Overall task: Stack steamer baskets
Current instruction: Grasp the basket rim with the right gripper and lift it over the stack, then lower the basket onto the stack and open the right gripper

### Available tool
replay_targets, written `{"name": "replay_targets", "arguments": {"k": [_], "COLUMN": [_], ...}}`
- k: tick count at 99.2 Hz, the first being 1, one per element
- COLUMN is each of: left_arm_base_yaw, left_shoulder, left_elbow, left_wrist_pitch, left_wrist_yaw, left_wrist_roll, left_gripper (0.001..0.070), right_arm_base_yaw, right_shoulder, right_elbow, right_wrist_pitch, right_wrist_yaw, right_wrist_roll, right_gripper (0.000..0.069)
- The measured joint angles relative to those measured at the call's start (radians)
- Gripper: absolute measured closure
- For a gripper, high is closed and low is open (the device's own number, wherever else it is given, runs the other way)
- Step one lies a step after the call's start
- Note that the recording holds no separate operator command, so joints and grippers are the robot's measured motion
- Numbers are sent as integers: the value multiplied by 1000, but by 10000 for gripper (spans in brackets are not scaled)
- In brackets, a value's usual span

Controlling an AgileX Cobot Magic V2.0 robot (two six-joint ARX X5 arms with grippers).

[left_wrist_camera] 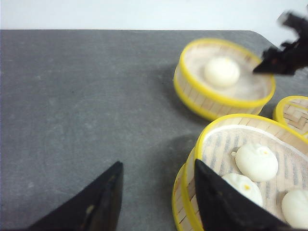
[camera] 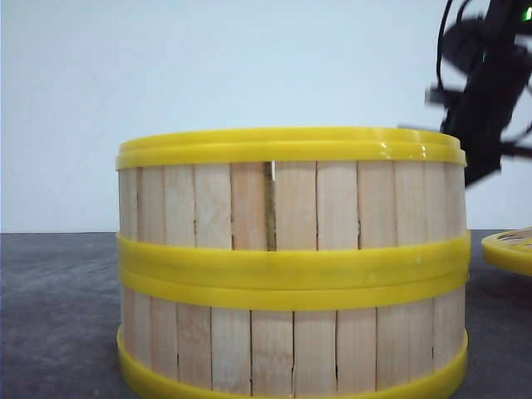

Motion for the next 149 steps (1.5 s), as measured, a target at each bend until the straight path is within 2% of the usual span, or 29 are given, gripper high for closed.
{"name": "replay_targets", "arguments": {"k": [25,39,48,69,95,118,149], "left_arm_base_yaw": [0,0,0,0,0,0,0], "left_shoulder": [0,0,0,0,0,0,0], "left_elbow": [0,0,0,0,0,0,0], "left_wrist_pitch": [0,0,0,-1,-3,-8,-8], "left_wrist_yaw": [0,0,0,0,0,0,0], "left_wrist_roll": [0,0,0,0,0,0,0], "left_gripper": [434,434,434,434,434,434,434], "right_arm_base_yaw": [0,39,80,218,376,423,454], "right_shoulder": [-273,-400,-449,-480,-450,-399,-364], "right_elbow": [80,80,80,77,3,-12,-12], "right_wrist_pitch": [-150,-295,-378,-513,-494,-489,-490], "right_wrist_yaw": [-155,-256,-278,-264,-153,-83,-84], "right_wrist_roll": [-42,-105,-147,-241,-276,-281,-281], "right_gripper": [662,662,662,662,662,662,662]}}
